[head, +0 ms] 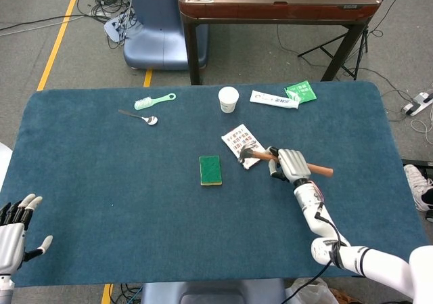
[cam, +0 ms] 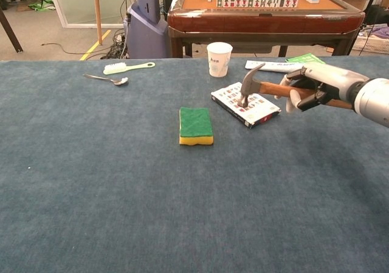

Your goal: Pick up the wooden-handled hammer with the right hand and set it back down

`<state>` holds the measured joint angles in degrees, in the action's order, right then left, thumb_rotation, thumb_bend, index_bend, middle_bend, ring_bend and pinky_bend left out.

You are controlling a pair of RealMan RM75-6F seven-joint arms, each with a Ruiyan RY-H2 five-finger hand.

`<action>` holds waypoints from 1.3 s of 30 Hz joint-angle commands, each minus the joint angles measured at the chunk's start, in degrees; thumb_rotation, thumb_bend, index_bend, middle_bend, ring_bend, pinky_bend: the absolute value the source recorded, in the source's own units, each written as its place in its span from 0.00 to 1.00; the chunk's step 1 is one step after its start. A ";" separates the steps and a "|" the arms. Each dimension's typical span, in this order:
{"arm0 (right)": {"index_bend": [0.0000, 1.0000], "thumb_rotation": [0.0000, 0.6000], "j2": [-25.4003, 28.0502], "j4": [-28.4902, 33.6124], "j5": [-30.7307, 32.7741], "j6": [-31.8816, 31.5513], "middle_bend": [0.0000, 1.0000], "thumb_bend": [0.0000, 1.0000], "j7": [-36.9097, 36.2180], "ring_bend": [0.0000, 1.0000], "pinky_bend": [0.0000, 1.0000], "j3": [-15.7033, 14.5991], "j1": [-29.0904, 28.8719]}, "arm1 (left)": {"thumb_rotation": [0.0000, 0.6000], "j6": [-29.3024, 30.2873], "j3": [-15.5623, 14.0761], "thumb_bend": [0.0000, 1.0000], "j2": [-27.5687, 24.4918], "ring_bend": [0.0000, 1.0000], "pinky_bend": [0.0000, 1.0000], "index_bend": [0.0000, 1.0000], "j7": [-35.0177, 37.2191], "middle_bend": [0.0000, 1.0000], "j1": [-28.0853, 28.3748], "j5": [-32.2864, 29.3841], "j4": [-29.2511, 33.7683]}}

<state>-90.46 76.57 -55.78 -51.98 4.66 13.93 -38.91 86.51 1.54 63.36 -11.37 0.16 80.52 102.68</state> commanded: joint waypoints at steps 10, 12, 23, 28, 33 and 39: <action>0.68 1.00 0.39 0.25 -3.26 -2.38 0.80 0.75 -1.00 0.68 0.84 0.91 0.34 | 1.00 0.19 -0.02 0.22 -0.18 0.07 0.01 0.14 -0.02 0.09 -0.13 -0.03 0.06; 0.69 1.00 0.62 0.16 -3.89 -2.47 0.81 0.75 -0.76 0.70 0.86 0.96 0.14 | 1.00 0.28 -0.02 0.22 -0.26 0.07 0.01 0.14 -0.02 0.09 -0.19 -0.07 0.09; 0.72 1.00 3.44 2.13 -9.26 -3.57 0.85 0.75 2.81 0.78 0.93 0.72 -1.73 | 1.00 0.34 -0.02 0.22 -0.67 0.07 0.01 0.14 -0.45 0.09 -0.35 -0.49 0.68; 0.72 1.00 4.29 3.06 -11.38 -2.70 0.87 0.75 4.31 0.80 0.96 0.22 -3.11 | 1.00 0.39 -0.11 0.22 -0.58 0.07 0.01 0.14 -0.70 0.09 -0.42 -0.48 0.75; 0.74 1.00 2.95 2.10 -13.11 -2.18 0.88 0.75 5.60 0.81 0.97 -0.67 -4.39 | 1.00 1.14 -0.01 0.22 -0.47 0.07 0.01 0.14 -0.47 0.09 -0.78 -0.41 0.46; 0.74 1.00 -0.34 -0.68 -14.31 -2.45 0.88 0.75 5.58 0.81 0.97 -1.61 -5.04 | 1.00 1.61 -0.19 0.22 -0.47 0.07 0.01 0.14 -0.06 0.09 -1.27 -0.39 -0.04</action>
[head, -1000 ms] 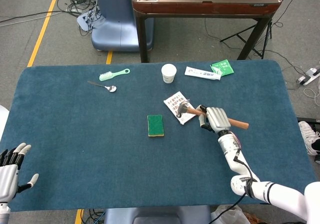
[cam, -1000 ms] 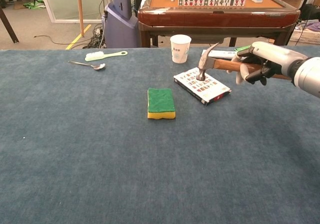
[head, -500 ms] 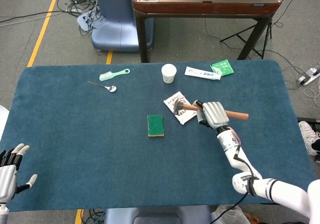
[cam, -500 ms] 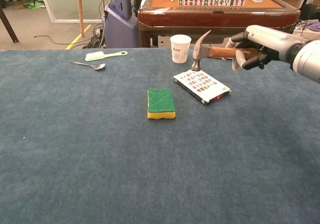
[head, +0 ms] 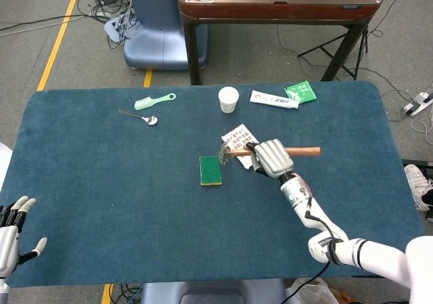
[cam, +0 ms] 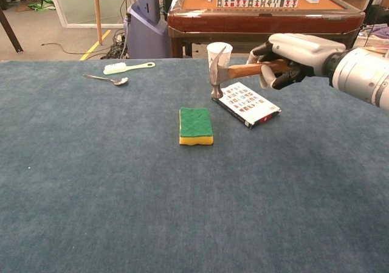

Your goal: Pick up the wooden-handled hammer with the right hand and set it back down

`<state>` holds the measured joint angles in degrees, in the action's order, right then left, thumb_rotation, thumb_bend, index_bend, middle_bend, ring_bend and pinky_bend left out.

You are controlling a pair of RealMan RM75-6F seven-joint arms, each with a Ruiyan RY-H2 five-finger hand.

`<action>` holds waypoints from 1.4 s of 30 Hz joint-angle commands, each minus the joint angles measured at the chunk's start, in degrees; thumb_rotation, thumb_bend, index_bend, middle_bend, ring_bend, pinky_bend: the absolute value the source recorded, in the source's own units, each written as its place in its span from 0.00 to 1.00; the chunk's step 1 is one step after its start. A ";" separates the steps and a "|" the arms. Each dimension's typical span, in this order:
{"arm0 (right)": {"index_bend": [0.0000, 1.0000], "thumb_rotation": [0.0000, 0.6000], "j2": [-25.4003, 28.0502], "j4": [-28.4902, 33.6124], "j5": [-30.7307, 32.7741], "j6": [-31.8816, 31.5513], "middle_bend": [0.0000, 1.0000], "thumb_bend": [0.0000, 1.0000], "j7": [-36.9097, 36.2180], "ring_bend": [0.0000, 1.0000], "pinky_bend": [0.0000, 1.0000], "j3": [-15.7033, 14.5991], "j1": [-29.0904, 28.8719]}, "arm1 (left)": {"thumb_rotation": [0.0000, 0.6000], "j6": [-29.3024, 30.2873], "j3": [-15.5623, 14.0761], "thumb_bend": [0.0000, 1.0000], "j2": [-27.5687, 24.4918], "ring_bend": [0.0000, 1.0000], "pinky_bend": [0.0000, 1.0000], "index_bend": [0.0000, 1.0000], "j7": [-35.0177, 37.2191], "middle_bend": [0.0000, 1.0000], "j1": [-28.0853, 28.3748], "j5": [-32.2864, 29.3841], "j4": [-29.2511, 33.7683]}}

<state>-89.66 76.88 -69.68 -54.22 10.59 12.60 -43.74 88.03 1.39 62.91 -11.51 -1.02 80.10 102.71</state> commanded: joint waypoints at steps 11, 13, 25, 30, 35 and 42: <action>0.74 1.00 -8.07 -8.95 -4.11 -3.09 0.89 0.75 -2.31 0.82 0.97 -1.32 -0.74 | 1.00 0.80 -0.24 0.22 0.15 0.07 0.01 0.14 0.73 0.09 -0.74 0.37 -0.60; 0.74 1.00 -9.39 -10.63 -4.94 -3.51 0.89 0.75 -2.64 0.82 0.97 -1.57 -0.94 | 1.00 0.87 -0.28 0.22 0.23 0.07 0.01 0.14 0.84 0.09 -0.86 0.37 -0.73; 0.74 1.00 -17.27 -23.51 -9.65 -2.81 0.89 0.75 -5.95 0.83 0.97 -4.07 -2.77 | 1.00 0.99 -0.57 0.22 0.21 0.07 0.01 0.14 1.51 0.09 -1.48 0.26 -1.09; 0.74 1.00 -17.72 -24.85 -10.72 -3.43 0.89 0.75 -7.22 0.83 0.97 -4.21 -2.77 | 1.00 0.95 -0.58 0.22 0.25 0.07 0.01 0.14 1.49 0.09 -1.60 0.17 -1.12; 0.74 1.00 -16.04 -22.39 -11.71 -6.97 0.89 0.75 -9.79 0.83 0.97 -2.69 -2.26 | 1.00 0.81 -0.35 0.22 0.20 0.07 0.01 0.14 1.23 0.09 -1.36 0.37 -0.90; 0.74 1.00 -13.14 -18.85 -13.48 -10.71 0.89 0.75 -7.58 0.83 0.97 -2.08 -1.66 | 1.00 0.31 -0.15 0.22 0.59 0.07 0.01 0.14 0.60 0.09 -0.84 0.64 -0.66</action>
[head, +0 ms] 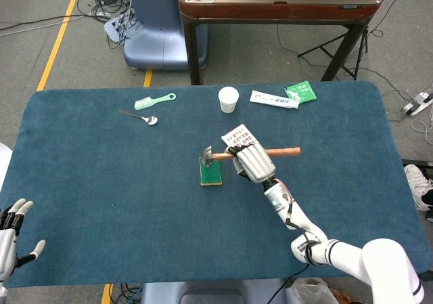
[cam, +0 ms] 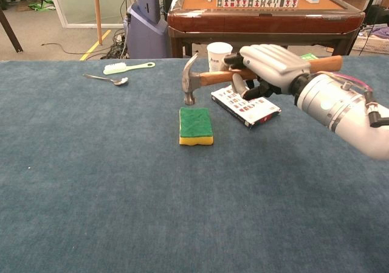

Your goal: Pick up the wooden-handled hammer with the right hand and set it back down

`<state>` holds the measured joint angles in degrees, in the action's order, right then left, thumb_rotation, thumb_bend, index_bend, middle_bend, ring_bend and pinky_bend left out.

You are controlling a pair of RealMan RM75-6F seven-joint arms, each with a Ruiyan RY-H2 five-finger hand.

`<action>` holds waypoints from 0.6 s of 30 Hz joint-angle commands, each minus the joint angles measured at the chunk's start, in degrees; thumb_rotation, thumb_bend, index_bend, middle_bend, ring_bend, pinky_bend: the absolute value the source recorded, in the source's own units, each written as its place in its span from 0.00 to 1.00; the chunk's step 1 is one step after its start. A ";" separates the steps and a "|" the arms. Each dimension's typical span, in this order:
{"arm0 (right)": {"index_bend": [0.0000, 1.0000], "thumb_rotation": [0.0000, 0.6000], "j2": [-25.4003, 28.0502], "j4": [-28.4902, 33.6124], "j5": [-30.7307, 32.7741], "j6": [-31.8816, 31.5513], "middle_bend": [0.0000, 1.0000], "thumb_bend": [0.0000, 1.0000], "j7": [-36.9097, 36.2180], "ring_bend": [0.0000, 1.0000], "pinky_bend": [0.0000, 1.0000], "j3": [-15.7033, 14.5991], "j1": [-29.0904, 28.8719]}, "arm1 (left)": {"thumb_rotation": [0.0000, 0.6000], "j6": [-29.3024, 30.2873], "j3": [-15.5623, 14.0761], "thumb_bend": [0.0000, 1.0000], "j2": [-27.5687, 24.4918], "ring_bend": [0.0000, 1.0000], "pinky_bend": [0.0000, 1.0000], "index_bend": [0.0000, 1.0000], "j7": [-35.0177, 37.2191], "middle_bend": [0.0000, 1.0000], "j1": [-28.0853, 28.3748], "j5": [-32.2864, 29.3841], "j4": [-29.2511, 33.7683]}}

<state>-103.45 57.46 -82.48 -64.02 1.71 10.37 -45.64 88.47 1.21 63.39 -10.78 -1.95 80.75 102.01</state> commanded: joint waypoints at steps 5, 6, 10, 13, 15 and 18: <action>0.74 1.00 0.36 -0.39 -1.07 -1.20 0.89 0.75 3.73 0.83 0.97 -0.40 0.47 | 1.00 -0.20 0.06 0.22 0.28 0.07 0.01 0.14 -0.28 0.09 0.15 -0.05 0.03; 0.74 1.00 0.03 -0.88 -1.09 -1.16 0.89 0.75 4.05 0.83 0.97 -0.53 0.51 | 1.00 -0.20 0.05 0.22 0.28 0.07 0.01 0.14 -0.26 0.09 0.13 -0.09 0.00; 0.74 1.00 -1.83 -3.55 -1.03 -0.71 0.89 0.75 4.58 0.83 0.97 -1.00 0.54 | 1.00 -0.27 -0.03 0.22 0.24 0.07 0.01 0.14 -0.11 0.09 -0.02 -0.34 -0.18; 0.74 1.00 -3.75 -6.14 -0.97 0.25 0.89 0.75 3.96 0.83 0.97 -1.44 0.37 | 1.00 -0.32 -0.09 0.22 0.27 0.07 0.01 0.14 0.08 0.09 -0.12 -0.48 -0.31; 0.74 1.00 -5.08 -8.07 -1.03 1.29 0.89 0.75 3.45 0.83 0.97 -1.89 0.10 | 1.00 -0.34 -0.13 0.22 0.32 0.07 0.01 0.14 0.17 0.09 -0.17 -0.53 -0.40; 0.74 1.00 -6.40 -10.67 -1.32 3.06 0.89 0.75 3.65 0.83 0.97 -2.76 -0.33 | 1.00 -0.34 -0.21 0.22 0.26 0.07 0.01 0.14 0.20 0.09 -0.28 -0.60 -0.46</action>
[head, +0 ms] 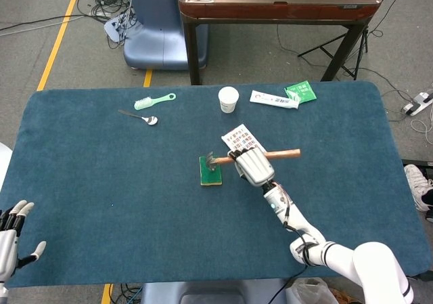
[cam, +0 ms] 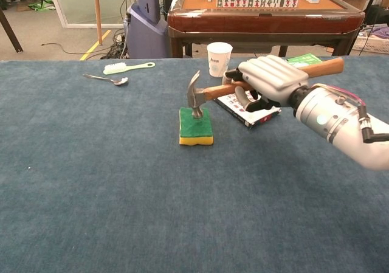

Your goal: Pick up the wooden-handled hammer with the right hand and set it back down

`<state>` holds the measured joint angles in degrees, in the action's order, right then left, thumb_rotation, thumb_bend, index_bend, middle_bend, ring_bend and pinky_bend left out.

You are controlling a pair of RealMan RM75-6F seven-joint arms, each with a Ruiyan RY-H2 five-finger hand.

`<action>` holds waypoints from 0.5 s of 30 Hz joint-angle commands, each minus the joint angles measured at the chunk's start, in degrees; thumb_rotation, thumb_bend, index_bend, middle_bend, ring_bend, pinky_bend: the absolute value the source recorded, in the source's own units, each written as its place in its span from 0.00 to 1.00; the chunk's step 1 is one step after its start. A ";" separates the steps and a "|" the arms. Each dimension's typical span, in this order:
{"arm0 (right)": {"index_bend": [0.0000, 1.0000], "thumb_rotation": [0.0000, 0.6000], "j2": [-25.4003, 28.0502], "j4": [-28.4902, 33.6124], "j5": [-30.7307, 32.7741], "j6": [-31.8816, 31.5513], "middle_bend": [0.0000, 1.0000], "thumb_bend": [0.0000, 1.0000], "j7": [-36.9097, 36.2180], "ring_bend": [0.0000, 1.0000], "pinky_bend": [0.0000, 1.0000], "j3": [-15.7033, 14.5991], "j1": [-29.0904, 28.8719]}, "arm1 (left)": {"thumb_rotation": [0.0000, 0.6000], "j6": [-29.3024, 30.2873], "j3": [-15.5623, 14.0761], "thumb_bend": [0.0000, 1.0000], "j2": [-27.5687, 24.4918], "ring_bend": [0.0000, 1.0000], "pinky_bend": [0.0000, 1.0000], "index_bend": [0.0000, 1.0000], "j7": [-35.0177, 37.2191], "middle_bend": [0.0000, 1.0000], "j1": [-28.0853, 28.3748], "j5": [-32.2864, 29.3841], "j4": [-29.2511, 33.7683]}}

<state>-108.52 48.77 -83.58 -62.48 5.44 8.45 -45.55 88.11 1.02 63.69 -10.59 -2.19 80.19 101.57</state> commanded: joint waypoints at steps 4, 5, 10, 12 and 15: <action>0.74 1.00 -1.59 -2.72 -0.92 0.74 0.89 0.75 -1.14 0.83 0.97 -0.87 -0.49 | 1.00 0.13 -0.01 0.22 -0.20 0.07 0.01 0.14 0.09 0.09 -0.19 -0.16 0.00; 0.74 1.00 -1.42 -2.43 -0.98 0.05 0.89 0.75 -1.67 0.83 0.97 -0.55 -0.42 | 1.00 0.10 0.00 0.22 -0.22 0.07 0.01 0.14 0.07 0.09 -0.17 -0.14 0.03; 0.74 1.00 0.76 1.69 0.04 -3.97 0.89 0.75 -5.22 0.83 0.97 2.19 0.82 | 1.00 -0.01 0.15 0.22 -0.25 0.07 0.01 0.14 -0.04 0.09 0.06 0.08 0.22; 0.74 1.00 2.07 4.13 0.78 -4.99 0.89 0.75 -6.76 0.83 0.97 3.00 1.77 | 1.00 -0.09 0.21 0.22 -0.21 0.07 0.01 0.14 -0.12 0.09 0.21 0.23 0.25; 0.74 1.00 3.74 8.03 2.39 -5.56 0.90 0.75 -10.74 0.83 0.97 4.07 3.40 | 1.00 -0.34 0.26 0.22 -0.16 0.07 0.01 0.14 -0.35 0.09 0.46 0.37 0.40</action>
<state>-106.27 54.22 -82.48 -67.16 -2.60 11.40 -43.51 87.79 1.28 63.52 -10.93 -1.75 80.55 101.95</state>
